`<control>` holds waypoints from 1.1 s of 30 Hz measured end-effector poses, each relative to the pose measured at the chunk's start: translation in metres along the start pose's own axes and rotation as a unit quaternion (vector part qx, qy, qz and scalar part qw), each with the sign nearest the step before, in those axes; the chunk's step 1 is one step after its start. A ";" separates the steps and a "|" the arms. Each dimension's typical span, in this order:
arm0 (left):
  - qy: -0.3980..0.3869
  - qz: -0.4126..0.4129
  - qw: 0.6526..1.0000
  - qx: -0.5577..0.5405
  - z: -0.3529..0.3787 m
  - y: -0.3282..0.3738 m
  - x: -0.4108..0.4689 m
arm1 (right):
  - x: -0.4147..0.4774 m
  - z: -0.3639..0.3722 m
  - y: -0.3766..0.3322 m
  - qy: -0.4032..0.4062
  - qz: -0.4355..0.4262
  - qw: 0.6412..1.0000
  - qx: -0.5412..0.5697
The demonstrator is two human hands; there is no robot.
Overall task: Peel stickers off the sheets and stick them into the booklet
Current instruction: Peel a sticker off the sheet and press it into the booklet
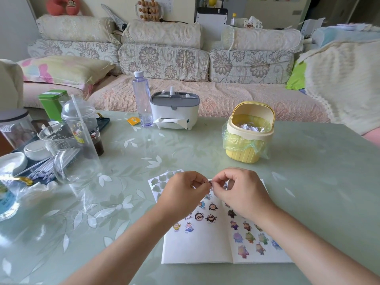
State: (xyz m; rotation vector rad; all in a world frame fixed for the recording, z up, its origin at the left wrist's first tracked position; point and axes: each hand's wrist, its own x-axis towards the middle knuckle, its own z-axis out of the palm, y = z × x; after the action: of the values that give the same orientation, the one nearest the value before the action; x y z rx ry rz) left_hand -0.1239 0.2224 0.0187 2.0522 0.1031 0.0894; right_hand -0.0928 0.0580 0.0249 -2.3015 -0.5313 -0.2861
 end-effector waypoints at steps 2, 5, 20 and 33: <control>0.007 0.004 1.000 0.000 -0.001 0.002 -0.001 | -0.001 0.003 0.001 0.030 -0.032 0.999 -0.018; 0.019 0.019 1.000 -0.008 -0.001 0.004 -0.003 | -0.002 0.007 0.001 0.081 -0.079 0.989 -0.093; 0.027 0.060 0.995 -0.078 -0.016 0.001 -0.003 | 0.007 0.004 -0.003 -0.065 0.114 0.952 0.278; 0.009 0.048 0.996 -0.069 -0.018 -0.001 -0.002 | 0.006 0.011 -0.003 -0.037 0.044 0.984 0.170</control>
State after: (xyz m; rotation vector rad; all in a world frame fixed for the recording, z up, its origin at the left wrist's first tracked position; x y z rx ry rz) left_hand -0.1280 0.2384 0.0261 1.9179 0.0100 0.1698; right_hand -0.0880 0.0695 0.0214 -2.0011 -0.4746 -0.0591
